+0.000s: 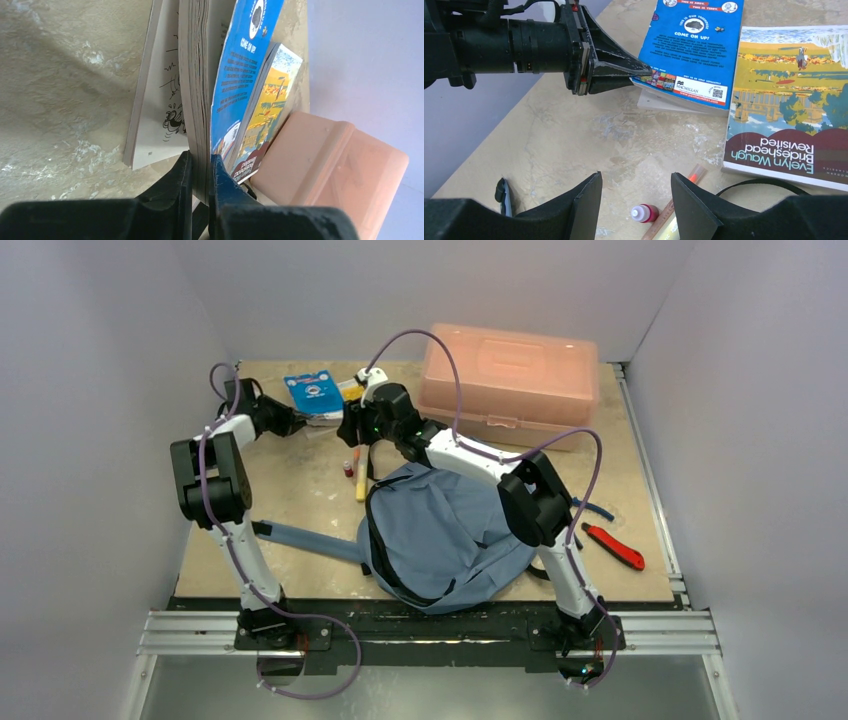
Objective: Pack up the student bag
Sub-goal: Pick up the book from the center of the board.
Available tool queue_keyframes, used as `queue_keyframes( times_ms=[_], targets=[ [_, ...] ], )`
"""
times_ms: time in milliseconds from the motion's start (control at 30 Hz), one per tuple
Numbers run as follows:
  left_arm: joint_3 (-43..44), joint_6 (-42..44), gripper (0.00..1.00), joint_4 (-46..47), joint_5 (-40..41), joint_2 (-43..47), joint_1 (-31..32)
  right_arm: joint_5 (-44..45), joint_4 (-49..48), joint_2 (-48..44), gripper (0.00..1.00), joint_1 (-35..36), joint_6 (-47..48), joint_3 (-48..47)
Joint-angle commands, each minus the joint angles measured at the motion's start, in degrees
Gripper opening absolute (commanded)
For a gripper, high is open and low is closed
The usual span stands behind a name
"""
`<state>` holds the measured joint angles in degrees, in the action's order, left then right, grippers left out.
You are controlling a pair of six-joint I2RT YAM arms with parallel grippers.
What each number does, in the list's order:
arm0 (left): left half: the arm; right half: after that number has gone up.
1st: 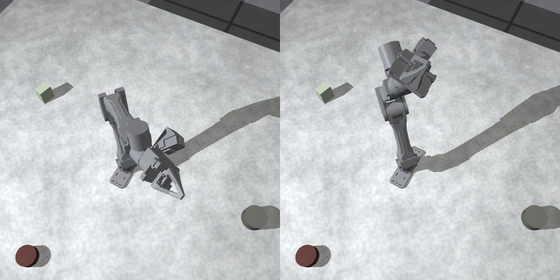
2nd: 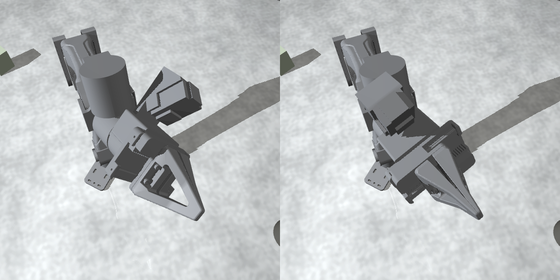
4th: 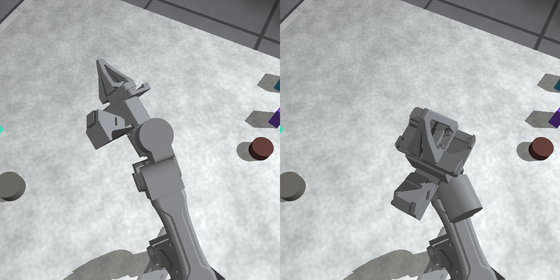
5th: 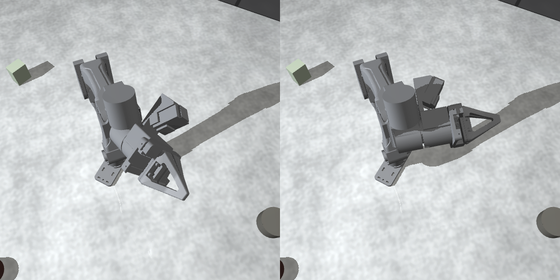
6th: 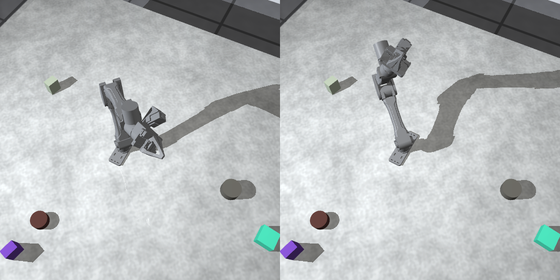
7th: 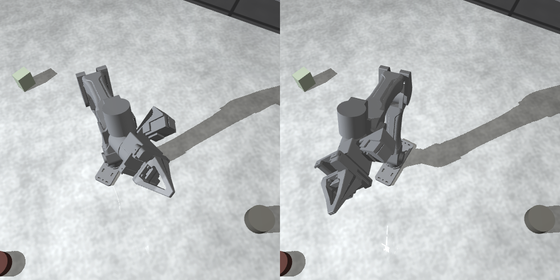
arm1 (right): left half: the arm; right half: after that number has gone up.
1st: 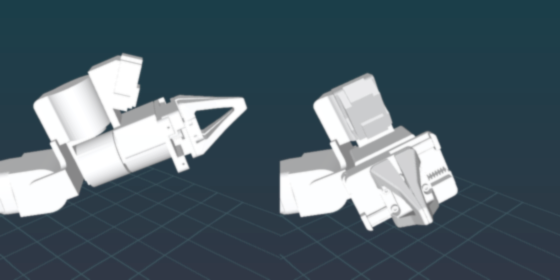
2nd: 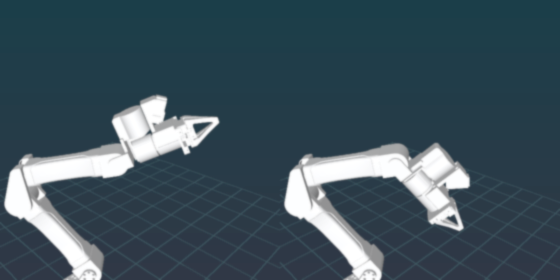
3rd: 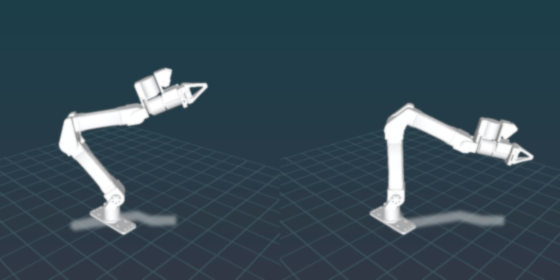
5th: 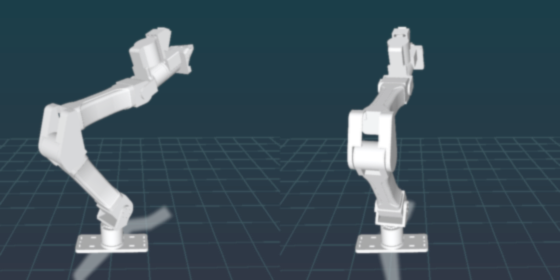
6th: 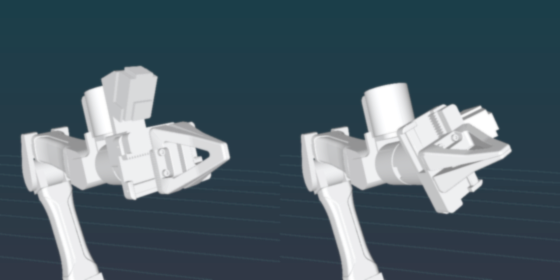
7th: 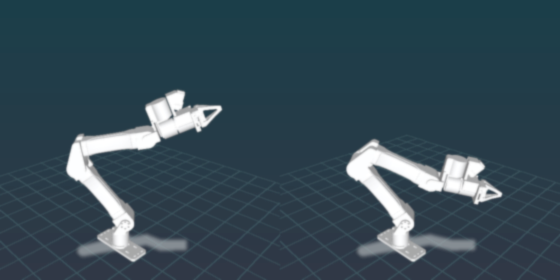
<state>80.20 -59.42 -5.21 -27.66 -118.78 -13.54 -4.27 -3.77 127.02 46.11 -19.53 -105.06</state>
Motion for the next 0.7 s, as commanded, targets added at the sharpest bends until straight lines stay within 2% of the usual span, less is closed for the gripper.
queue_keyframes(
  times_ms=[0,200,333,400,500,600,667],
  targets=[
    [3.0,4.7,0.00,-5.8,-0.9,3.7,0.8,-1.0,-1.9,-2.7,0.56,-0.2,0.1,0.9],
    [4.4,14.1,0.00,-21.4,2.7,9.5,0.2,-2.4,-0.6,-0.7,0.60,-0.2,2.4,-0.8],
    [-1.0,17.4,0.00,-24.5,2.8,15.8,-0.9,-3.6,2.1,0.5,0.71,-0.2,0.7,-3.8],
    [-4.6,16.5,0.00,-23.1,-1.0,18.3,-2.5,-5.7,2.4,1.2,0.80,-0.4,-4.6,-4.6],
    [-8.2,15.4,0.00,-22.3,-5.4,20.4,-3.6,-8.0,4.7,3.6,0.87,-0.7,-13.6,-7.0],
    [-11.6,12.5,0.00,-18.7,-12.0,22.6,-4.5,-11.9,2.2,5.0,0.88,-1.3,-23.6,-6.7],
    [-12.4,12.0,0.00,-18.0,-13.1,24.4,-4.6,-14.0,-1.5,5.5,0.88,-2.3,-30.7,-4.2]
  ],
)
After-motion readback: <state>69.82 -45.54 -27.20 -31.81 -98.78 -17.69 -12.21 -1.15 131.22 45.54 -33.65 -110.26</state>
